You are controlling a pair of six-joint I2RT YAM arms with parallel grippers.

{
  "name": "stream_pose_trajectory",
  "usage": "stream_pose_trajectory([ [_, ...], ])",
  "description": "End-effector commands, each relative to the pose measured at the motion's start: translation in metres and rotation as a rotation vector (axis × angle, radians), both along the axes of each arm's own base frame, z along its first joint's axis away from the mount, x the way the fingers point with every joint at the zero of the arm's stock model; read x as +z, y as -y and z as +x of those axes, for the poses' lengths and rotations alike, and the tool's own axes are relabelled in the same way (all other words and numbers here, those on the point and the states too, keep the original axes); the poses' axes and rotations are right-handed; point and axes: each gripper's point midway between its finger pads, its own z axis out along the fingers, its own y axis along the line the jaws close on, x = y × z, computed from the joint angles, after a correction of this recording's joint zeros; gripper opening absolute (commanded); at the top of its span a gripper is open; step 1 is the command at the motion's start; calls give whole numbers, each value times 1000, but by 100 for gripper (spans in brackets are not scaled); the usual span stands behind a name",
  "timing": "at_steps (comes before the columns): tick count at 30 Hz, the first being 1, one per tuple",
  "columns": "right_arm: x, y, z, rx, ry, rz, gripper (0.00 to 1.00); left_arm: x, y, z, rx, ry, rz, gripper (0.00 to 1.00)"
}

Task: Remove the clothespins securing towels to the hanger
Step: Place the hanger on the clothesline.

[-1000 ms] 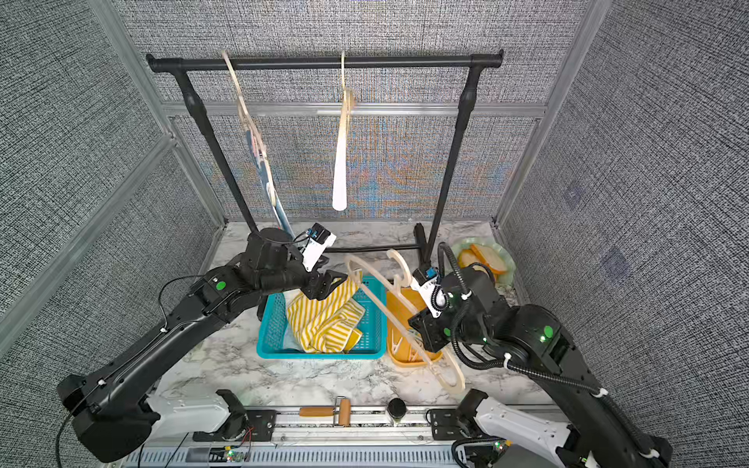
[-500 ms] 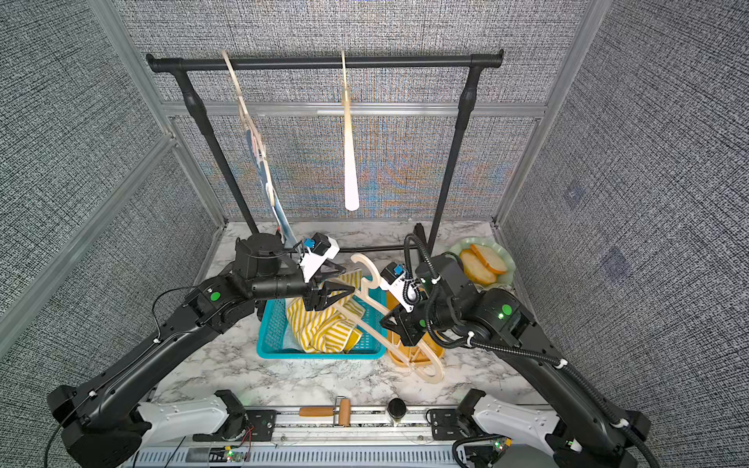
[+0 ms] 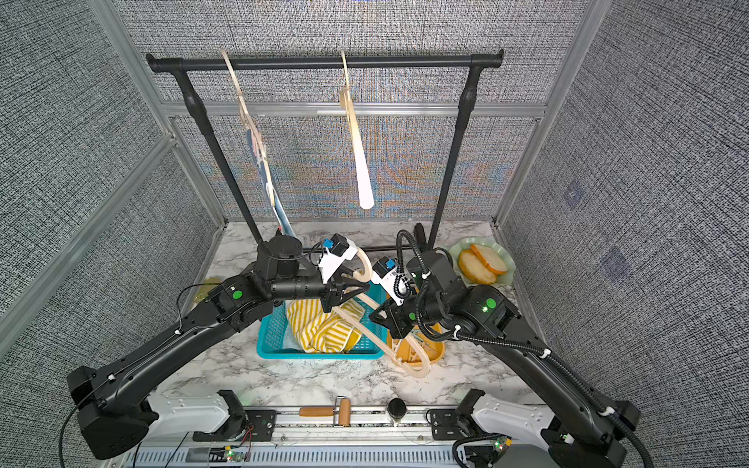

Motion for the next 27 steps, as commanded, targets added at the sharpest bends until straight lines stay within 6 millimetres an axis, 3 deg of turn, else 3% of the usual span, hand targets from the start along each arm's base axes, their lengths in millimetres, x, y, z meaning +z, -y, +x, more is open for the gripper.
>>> stream_pose_trajectory([
  [1, 7, -8, 3, 14, 21, 38, 0, 4, 0, 11, 65, 3, -9, 15],
  [4, 5, -9, 5, 9, 15, 37, 0, 2, -1, 11, 70, 0, -6, 1],
  [7, 3, -9, 6, -4, 12, 35, 4, 0, -3, 12, 78, 1, 0, 0],
  [12, -2, -6, -1, 16, -8, 41, 51, -3, -8, 18, 116, 35, 26, 0],
  [13, -3, -3, -3, 10, -12, 43, 55, -2, -11, 20, 136, 49, 34, 0],
  [21, -6, 32, -21, -32, -30, 120, 58, 15, -34, 24, 215, 131, 52, 0],
  [27, -5, 42, -36, -19, -28, 162, 56, 23, -44, 22, 235, 140, 64, 0],
])
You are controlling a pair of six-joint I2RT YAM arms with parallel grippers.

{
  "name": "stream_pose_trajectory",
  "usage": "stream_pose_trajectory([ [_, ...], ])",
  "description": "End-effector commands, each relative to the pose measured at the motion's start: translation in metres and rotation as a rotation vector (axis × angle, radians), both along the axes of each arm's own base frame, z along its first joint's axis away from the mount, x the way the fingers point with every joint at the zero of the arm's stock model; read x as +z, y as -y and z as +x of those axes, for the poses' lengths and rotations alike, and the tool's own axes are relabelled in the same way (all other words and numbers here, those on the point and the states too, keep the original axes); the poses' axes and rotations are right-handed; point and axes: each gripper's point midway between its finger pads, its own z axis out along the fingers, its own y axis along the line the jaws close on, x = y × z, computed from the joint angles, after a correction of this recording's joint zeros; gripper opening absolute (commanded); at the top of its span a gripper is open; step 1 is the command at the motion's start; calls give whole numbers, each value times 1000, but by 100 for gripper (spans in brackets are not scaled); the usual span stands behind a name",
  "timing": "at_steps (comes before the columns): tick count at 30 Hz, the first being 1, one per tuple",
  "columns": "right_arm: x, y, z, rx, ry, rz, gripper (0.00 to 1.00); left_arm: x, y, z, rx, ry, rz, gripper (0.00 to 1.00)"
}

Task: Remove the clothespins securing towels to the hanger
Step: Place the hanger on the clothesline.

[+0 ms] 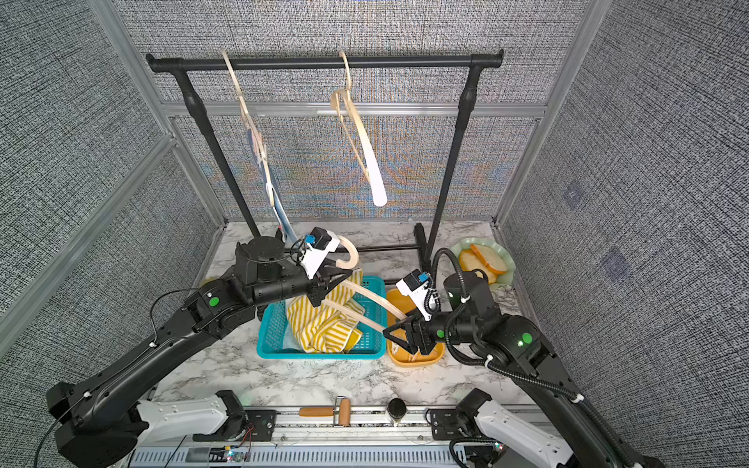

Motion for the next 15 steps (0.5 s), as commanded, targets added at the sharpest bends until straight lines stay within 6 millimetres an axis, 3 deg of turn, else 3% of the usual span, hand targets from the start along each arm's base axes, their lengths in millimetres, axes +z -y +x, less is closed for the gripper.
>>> stream_pose_trajectory([
  [1, -1, 1, -9, 30, -19, 18, 56, 2, -6, 3, 23, 23, 27, 0],
  [15, -3, 3, -13, 51, 14, 68, 41, 4, -19, 7, 80, 17, 44, 0],
])
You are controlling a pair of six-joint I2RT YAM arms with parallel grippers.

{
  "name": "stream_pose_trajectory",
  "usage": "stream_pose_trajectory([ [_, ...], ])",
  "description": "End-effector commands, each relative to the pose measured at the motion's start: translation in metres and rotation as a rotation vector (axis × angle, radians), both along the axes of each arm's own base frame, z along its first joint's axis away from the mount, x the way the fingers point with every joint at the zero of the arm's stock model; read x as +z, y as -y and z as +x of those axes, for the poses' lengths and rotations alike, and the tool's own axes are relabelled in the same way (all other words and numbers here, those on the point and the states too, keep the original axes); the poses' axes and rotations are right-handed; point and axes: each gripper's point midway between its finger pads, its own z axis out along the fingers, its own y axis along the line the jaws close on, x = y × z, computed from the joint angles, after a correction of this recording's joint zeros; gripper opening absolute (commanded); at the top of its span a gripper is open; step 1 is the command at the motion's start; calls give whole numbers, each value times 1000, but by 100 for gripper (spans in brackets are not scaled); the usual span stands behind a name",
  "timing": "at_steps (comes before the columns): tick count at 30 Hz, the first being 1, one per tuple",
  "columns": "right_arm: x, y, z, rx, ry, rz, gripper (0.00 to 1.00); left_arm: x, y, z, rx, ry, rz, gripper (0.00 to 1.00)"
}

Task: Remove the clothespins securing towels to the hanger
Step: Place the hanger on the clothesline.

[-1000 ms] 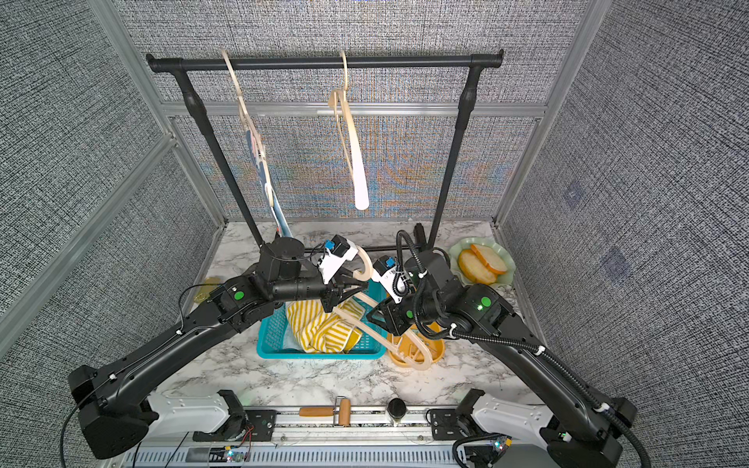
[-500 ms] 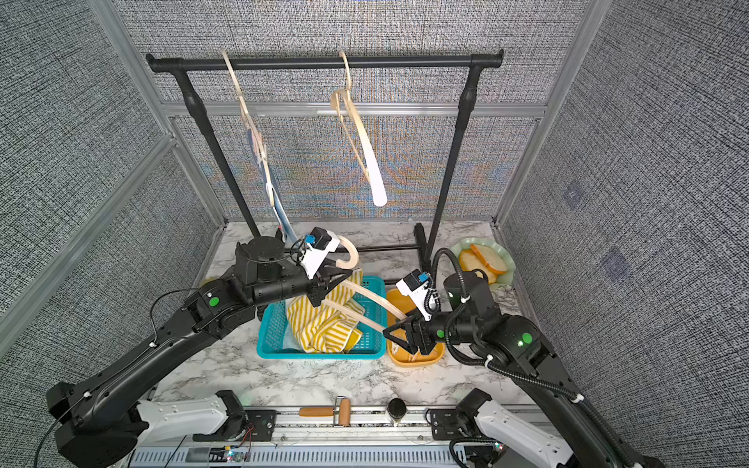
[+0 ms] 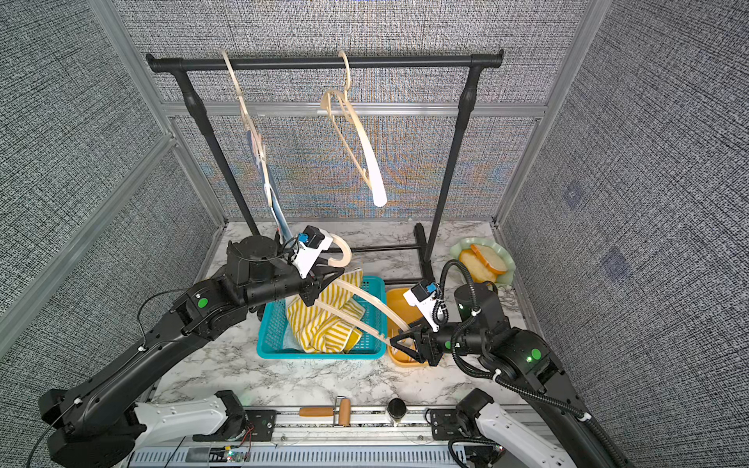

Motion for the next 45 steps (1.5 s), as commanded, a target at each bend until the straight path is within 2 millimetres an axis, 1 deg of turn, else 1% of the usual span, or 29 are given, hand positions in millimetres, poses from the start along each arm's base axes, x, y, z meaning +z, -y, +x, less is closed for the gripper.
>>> stream_pose_trajectory([
  [1, 6, -5, -1, 30, 20, 33, 40, 0, -4, 2, 19, 3, 9, 0],
  [4, 7, -8, 3, 35, 20, 42, 37, 0, -4, 1, 17, 1, 8, 0],
  [8, 6, -12, 8, 39, 17, 49, 30, -5, -3, 2, 19, -6, 17, 0],
  [10, 6, -14, 10, 40, 14, 49, 20, -7, -3, 4, 22, -9, 22, 0],
  [12, 5, -14, 13, 33, 12, 44, 1, -8, -3, 6, 28, -9, 25, 0],
  [15, 6, -13, 16, 17, 16, 48, 0, -7, -5, 8, 36, -8, 24, 0],
  [18, 6, -7, 24, -49, 16, 24, 0, -7, -4, 11, 48, -10, 23, 0],
  [19, 5, -3, 27, -80, 17, 3, 0, -7, -5, 14, 63, -17, 26, 27],
  [20, 4, 2, 31, -117, 15, -22, 0, -8, -4, 15, 69, -23, 31, 49],
  [21, 3, 7, 34, -155, 13, -50, 0, -8, -4, 17, 75, -28, 38, 61],
  [22, 3, 14, 39, -202, 13, -83, 0, -9, -4, 19, 86, -33, 45, 68],
  [23, 0, 21, 42, -242, 7, -121, 0, -9, -5, 22, 101, -35, 51, 71],
  [26, -3, 42, 48, -340, 5, -219, 0, -4, -8, 28, 140, -24, 60, 74],
  [29, 2, 54, 48, -387, 18, -254, 0, 1, -8, 28, 132, -11, 55, 75],
  [33, 4, 81, 55, -508, 35, -366, 0, 7, -8, 28, 135, 0, 42, 76],
  [34, 6, 85, 55, -518, 41, -379, 0, 8, -8, 28, 135, 1, 42, 76],
  [40, 43, 109, 65, -645, 136, -405, 0, 8, -7, 29, 136, 3, 50, 76],
  [43, 66, 116, 79, -712, 202, -420, 0, 8, -6, 30, 134, 6, 48, 76],
  [45, 87, 118, 91, -744, 265, -418, 0, 10, -6, 31, 136, 11, 45, 76],
])
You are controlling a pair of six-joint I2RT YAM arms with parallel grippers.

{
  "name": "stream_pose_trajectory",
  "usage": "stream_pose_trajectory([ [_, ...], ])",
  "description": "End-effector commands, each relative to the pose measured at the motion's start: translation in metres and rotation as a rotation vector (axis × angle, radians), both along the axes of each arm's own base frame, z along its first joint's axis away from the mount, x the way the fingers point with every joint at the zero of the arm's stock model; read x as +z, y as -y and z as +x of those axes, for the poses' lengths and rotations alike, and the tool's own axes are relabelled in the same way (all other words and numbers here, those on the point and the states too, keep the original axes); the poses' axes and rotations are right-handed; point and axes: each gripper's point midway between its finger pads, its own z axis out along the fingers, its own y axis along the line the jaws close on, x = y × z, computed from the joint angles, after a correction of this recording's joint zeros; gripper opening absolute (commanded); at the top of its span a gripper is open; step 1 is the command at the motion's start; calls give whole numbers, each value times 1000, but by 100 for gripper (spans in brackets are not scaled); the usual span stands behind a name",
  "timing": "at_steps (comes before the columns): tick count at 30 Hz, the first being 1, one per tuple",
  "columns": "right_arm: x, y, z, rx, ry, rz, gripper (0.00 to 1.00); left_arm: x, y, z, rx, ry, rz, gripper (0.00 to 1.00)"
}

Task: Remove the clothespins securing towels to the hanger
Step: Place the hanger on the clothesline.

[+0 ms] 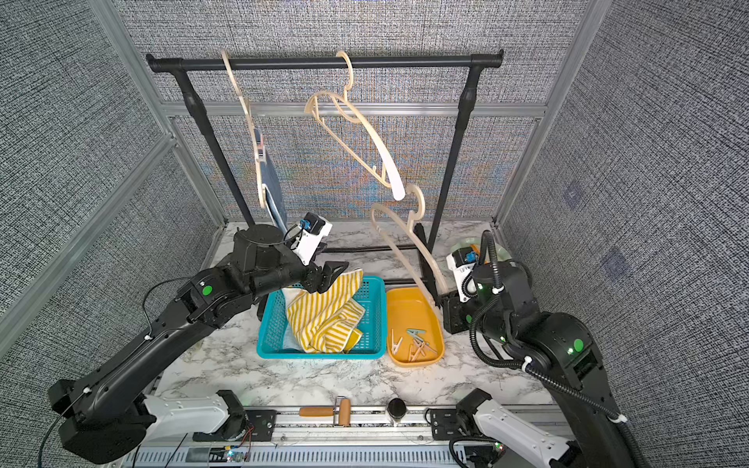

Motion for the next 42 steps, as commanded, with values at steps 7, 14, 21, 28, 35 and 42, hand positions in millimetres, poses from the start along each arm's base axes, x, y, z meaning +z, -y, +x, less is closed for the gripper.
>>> stream_pose_trajectory([
  [7, 76, 18, 53, -147, 231, -145, 0, 7, 0, 2, 3, 28, -17, 76],
  [14, 123, 12, 76, -162, 354, -111, 0, 3, 1, 1, -5, 34, -22, 76],
  [21, 152, 7, 102, -176, 419, -51, 0, 2, 3, 1, -12, 34, -30, 76],
  [28, 166, -1, 125, -157, 440, 25, 0, -1, 4, 0, -16, 29, -34, 76],
  [35, 165, -1, 144, -155, 424, 37, 0, -2, 5, 1, -15, 25, -36, 76],
  [42, 153, 0, 165, -155, 383, 50, 0, -6, 3, 0, -11, 15, -32, 76],
])
